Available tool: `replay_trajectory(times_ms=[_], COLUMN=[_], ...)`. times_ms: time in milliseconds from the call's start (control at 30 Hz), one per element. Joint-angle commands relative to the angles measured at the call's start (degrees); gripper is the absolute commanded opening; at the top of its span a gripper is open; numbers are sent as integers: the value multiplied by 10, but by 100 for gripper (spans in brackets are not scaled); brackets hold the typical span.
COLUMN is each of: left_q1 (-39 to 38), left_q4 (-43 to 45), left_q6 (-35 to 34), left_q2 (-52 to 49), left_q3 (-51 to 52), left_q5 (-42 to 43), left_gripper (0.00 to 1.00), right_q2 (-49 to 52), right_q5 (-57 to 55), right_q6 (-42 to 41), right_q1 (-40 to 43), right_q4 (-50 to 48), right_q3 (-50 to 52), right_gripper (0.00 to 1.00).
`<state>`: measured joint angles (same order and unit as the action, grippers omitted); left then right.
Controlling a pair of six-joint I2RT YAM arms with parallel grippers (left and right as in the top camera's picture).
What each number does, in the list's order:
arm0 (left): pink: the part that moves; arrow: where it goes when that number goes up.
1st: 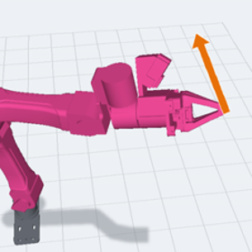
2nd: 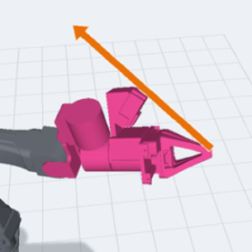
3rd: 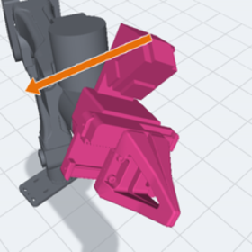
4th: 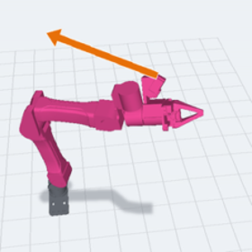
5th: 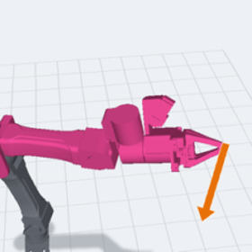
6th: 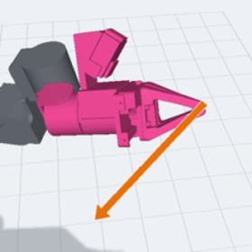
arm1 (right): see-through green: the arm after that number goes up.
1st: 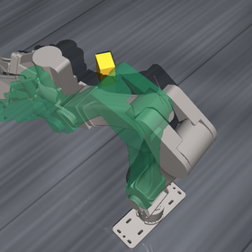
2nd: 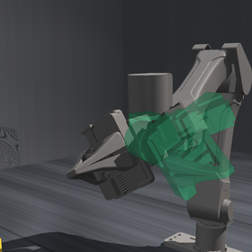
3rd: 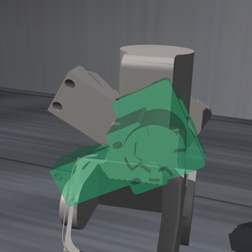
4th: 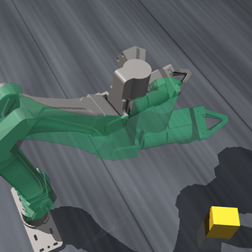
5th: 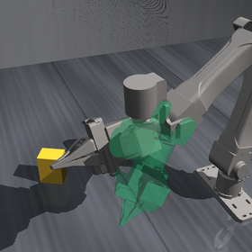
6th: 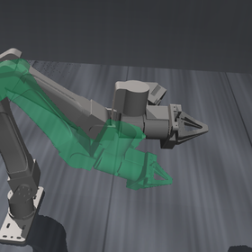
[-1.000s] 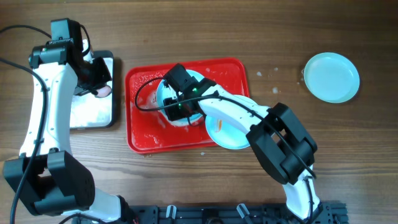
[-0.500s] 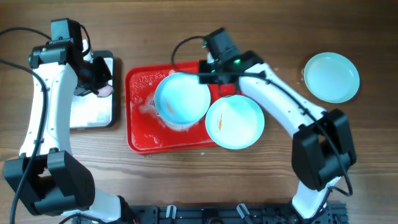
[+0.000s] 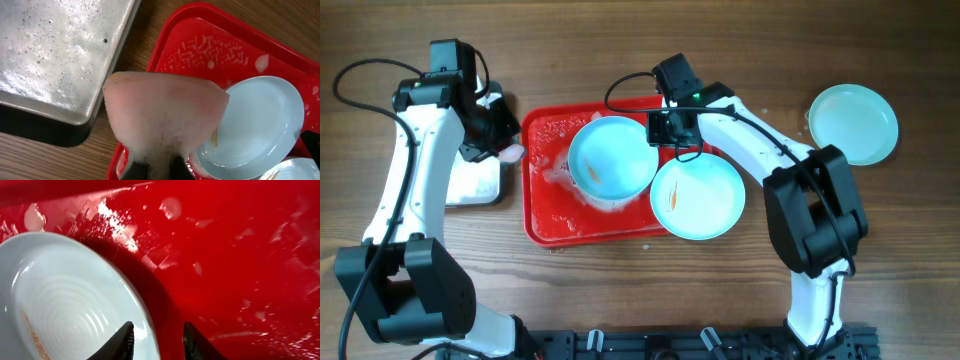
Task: Clean dirty plates on tray and stack at the side
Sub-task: 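Tilt the plate up and bring the sponge toward it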
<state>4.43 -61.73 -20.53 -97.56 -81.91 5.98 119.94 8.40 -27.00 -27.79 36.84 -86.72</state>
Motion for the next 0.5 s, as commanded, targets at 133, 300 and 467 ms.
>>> replay_trajectory(times_ms=[133,300,467], left_q1=[-2,-2,-2], left_q4=[4,4,4], left_q6=[-10,-10,-10], left_q2=[-2,-2,-2], left_q3=[4,4,7], left_q5=[10,11,26], left_gripper=[4,4,4], right_q2=[37,37,37], right_q5=[19,19,-6], right_q6=[-31,-52,-92], right_q1=[-32,-41,-58], right_q4=[-7,-3,-1], right_q3=[0,0,0], right_gripper=[30,9,4])
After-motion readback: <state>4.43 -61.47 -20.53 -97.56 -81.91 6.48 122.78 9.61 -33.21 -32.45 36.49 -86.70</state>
